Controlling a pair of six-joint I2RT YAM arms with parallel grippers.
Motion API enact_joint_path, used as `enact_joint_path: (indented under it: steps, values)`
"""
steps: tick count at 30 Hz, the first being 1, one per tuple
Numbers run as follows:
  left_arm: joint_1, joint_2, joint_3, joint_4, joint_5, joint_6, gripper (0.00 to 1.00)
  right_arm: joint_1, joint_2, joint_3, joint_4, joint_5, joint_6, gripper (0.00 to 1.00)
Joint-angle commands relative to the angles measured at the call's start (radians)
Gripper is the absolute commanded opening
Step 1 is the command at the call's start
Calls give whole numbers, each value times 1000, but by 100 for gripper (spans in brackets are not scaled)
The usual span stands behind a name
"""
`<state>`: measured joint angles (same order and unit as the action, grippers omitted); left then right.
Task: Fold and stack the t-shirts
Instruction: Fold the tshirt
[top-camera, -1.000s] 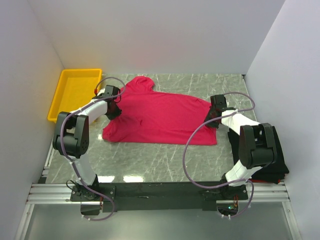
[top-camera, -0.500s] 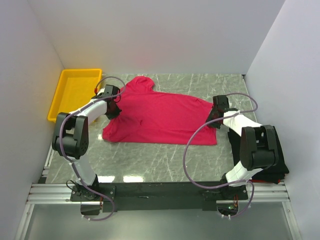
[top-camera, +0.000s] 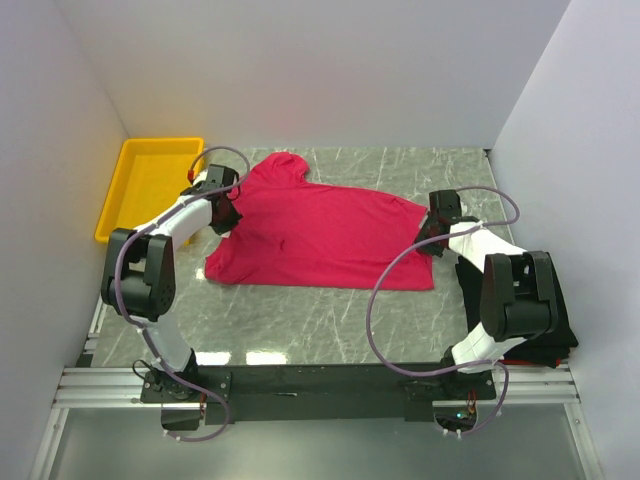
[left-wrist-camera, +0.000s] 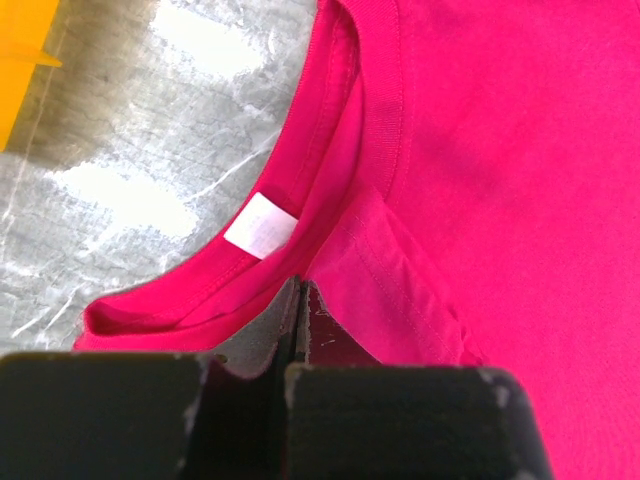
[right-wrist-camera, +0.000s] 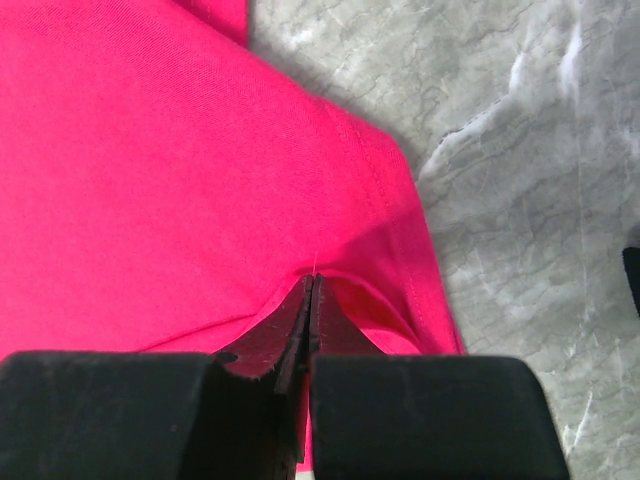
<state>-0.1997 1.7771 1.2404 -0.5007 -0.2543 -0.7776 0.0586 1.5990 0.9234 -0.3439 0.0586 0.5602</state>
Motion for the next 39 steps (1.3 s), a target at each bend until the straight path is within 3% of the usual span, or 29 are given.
enact_joint_path:
  steps: [1, 18, 24, 31, 39]
  values:
    - [3, -65, 39, -19, -28, 15, 1, -22, -54, -12, 29, 10, 15, 0]
    - [19, -182, -18, -10, -34, -6, 1, -52, -122, -55, 49, 23, 46, 0]
    - [25, -140, -7, 1, 0, 3, 1, -80, -105, -52, 56, -8, 47, 0]
    - [23, -4, 30, -1, 26, 0, 35, -80, -86, -49, 68, -42, 46, 0]
    - [22, 67, 45, -4, 15, -18, 42, -82, -73, -50, 77, -55, 46, 0]
